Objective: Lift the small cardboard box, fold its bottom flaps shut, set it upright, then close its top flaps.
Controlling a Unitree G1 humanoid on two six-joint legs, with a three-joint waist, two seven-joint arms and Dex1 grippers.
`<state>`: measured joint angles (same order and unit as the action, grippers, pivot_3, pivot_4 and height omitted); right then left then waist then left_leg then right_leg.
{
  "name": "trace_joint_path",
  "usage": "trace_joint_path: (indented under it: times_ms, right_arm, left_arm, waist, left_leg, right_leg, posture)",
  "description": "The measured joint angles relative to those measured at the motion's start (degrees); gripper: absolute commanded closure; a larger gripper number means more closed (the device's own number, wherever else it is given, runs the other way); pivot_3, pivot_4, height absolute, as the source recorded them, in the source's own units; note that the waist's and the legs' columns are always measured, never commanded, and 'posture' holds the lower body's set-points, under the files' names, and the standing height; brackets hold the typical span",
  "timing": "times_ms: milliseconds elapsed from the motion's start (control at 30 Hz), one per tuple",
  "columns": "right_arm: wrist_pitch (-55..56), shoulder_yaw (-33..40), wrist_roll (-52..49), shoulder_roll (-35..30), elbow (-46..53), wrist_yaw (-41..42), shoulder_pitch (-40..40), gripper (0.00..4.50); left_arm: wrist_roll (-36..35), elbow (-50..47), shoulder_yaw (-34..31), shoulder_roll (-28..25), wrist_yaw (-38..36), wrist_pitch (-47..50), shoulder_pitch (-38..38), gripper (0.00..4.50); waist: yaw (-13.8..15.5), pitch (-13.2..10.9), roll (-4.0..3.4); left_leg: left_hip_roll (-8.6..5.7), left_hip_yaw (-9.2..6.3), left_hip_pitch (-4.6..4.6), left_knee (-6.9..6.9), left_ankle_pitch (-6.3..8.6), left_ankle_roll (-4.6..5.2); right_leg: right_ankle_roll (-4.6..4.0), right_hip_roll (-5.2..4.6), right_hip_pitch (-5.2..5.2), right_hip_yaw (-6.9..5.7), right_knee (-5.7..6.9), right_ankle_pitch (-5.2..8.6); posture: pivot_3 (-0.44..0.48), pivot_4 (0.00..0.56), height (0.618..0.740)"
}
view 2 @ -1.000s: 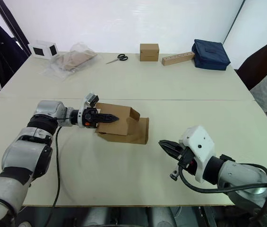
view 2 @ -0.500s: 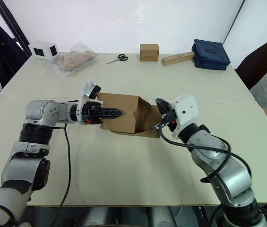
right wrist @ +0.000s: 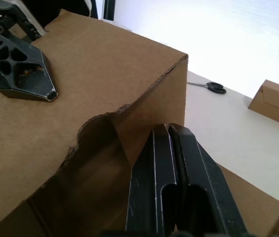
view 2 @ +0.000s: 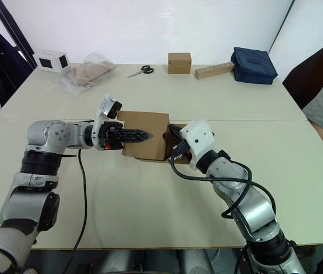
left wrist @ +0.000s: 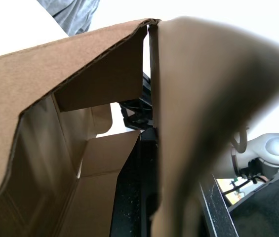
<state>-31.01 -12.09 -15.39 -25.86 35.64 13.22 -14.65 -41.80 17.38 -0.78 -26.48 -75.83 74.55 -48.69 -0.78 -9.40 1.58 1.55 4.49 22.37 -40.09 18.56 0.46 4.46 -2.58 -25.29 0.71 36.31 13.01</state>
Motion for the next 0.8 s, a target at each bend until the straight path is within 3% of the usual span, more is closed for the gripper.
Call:
trace_joint_path:
  times_ms: [333, 500, 633, 800]
  right_arm:
    - [0.24, -0.37, 3.24, 0.18, 0.28, 3.23, -0.46, 4.5]
    - [-2.78, 6.02, 0.66, 0.12, 4.55, 3.69, 0.26, 4.5]
    - [-9.14, 16.5, -5.93, 0.02, 13.78, 3.37, 7.93, 4.5]
    - [-13.36, 20.14, -10.87, 1.87, 20.15, 1.78, 14.19, 4.5]
  left_arm:
    - [-0.2, -0.17, 0.51, -0.37, 1.07, -0.23, 0.68, 4.43]
    - [-0.16, 1.65, 0.37, -0.32, 2.18, -1.38, 0.43, 4.43]
    - [-0.2, 5.28, -3.27, 0.57, 5.78, -2.02, -1.31, 4.43]
    - [-1.18, 5.47, -4.55, 0.98, 6.79, -2.38, -1.99, 4.43]
  waist:
    - [0.02, 0.0, 0.0]
    - [0.15, 0.0, 0.0]
    - [0.3, 0.0, 0.0]
    - [0.06, 0.0, 0.0]
  left_leg:
    - [-0.01, 0.01, 0.0, 0.0, 0.0, -0.01]
    - [-0.02, 0.0, 0.0, 0.0, 0.0, -0.01]
    - [-0.02, -0.04, 0.03, 0.01, 0.0, 0.0]
    - [0.02, -0.03, -0.05, 0.03, 0.0, 0.0]
  right_leg:
    - [0.0, -0.01, 0.0, 0.0, 0.0, 0.0]
    - [0.0, -0.03, 0.01, 0.0, 0.0, 0.0]
    - [0.03, -0.03, 0.02, -0.06, -0.03, -0.01]
    - [0.01, 0.03, 0.04, -0.03, 0.0, -0.01]
  posture:
    - [0.0, 0.15, 0.74]
    - [0.0, 0.15, 0.74]
    - [0.0, 0.15, 0.74]
    - [0.0, 0.15, 0.74]
